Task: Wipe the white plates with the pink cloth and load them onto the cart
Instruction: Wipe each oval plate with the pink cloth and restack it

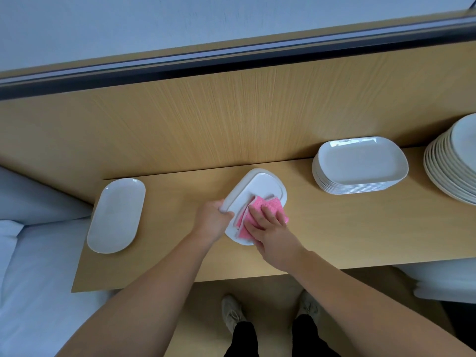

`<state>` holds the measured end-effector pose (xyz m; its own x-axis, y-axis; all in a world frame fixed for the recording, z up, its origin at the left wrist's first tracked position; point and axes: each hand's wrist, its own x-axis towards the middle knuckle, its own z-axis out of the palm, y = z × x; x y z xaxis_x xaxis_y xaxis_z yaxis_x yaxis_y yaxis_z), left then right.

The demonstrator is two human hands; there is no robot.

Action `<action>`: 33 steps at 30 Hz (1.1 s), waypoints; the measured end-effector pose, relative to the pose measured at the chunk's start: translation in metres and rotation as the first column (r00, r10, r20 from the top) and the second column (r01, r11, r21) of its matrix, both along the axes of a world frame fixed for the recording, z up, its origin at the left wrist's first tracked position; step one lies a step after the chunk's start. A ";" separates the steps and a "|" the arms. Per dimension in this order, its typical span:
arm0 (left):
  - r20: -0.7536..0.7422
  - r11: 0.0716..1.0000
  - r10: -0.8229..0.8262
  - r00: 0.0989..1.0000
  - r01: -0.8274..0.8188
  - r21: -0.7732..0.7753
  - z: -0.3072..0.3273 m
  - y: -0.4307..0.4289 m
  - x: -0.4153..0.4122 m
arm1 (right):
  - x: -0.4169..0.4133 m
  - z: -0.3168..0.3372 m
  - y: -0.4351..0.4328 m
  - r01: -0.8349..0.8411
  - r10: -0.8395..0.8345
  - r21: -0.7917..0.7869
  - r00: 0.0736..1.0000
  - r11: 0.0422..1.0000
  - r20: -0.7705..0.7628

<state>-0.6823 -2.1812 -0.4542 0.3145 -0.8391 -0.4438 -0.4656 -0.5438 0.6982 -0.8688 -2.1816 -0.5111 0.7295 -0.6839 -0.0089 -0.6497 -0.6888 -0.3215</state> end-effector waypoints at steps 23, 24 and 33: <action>-0.010 0.999 0.045 0.999 -0.045 0.025 -0.002 -0.001 -0.002 | 0.013 0.022 -0.060 -0.064 0.076 0.099 0.989 0.993 -0.124; -0.003 0.999 0.042 0.999 -0.042 0.026 -0.003 -0.001 -0.002 | 0.017 0.019 -0.059 -0.078 0.095 0.103 0.982 0.992 -0.166; 0.025 0.999 0.008 1.000 -0.009 0.047 -0.010 0.005 -0.001 | 0.002 0.008 -0.095 -0.022 0.025 0.023 0.989 0.999 -0.147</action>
